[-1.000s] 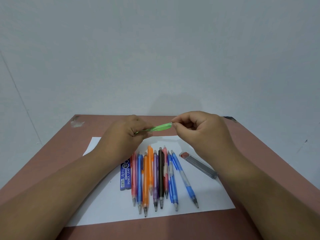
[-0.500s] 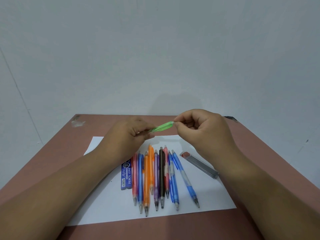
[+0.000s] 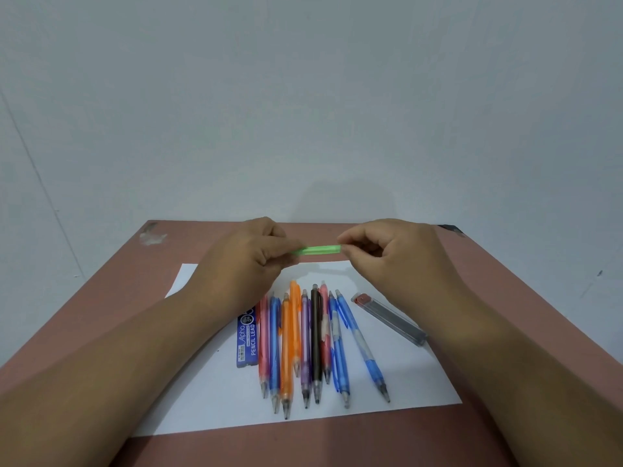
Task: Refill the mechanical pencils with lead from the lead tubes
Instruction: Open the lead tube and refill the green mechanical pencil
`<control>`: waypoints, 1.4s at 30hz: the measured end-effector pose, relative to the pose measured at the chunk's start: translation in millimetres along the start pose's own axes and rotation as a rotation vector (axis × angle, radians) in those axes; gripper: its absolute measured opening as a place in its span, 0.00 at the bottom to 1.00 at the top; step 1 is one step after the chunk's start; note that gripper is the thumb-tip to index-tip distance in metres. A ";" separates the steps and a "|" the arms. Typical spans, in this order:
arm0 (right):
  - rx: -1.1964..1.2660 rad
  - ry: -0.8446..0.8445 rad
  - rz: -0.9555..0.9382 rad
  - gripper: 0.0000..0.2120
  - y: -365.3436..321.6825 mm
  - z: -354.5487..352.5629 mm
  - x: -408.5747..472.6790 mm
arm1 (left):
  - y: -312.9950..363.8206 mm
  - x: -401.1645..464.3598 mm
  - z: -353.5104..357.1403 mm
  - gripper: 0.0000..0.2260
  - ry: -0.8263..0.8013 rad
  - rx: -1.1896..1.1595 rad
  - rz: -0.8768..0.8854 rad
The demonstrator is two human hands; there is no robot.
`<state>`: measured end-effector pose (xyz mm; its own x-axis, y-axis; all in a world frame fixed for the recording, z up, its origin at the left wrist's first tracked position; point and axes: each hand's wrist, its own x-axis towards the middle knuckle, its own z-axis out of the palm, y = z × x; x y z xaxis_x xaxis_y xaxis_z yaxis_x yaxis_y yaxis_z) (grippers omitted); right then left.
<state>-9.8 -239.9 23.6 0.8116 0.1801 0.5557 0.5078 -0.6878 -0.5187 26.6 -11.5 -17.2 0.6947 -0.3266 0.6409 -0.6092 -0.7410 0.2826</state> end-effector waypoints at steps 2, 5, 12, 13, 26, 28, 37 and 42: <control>0.070 -0.004 0.052 0.07 -0.3 -0.2 -0.2 | 0.7 -0.2 0.3 0.11 0.002 0.004 0.005; 0.245 0.019 0.164 0.07 0.4 -2.2 0.8 | 1.2 0.4 0.2 0.11 0.011 -0.010 -0.033; -0.159 -0.276 0.302 0.08 21.3 -13.9 9.0 | -0.3 0.0 -1.8 0.12 0.010 -0.051 -0.115; -0.205 -0.357 0.308 0.07 23.4 -14.8 9.8 | -0.3 0.0 -2.1 0.12 0.013 -0.057 -0.118; -0.131 -0.494 0.273 0.02 23.9 -8.4 5.3 | -3.5 -0.1 -0.6 0.11 -0.040 -0.075 -0.158; -0.180 -0.504 0.261 0.02 20.6 -8.7 5.1 | -2.9 0.3 -0.7 0.11 -0.035 -0.074 -0.159; -0.306 -0.485 0.186 0.05 14.4 -2.7 3.5 | -3.0 0.5 -0.1 0.11 -0.054 -0.069 -0.156; -0.287 -0.427 0.145 0.06 12.7 -1.9 3.9 | -3.5 1.8 0.1 0.11 -0.060 -0.064 -0.147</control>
<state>-0.7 -249.4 20.4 0.9433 0.2977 0.1468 0.3307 -0.8809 -0.3385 30.1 -9.5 -17.0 0.7987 -0.2531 0.5458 -0.5207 -0.7453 0.4164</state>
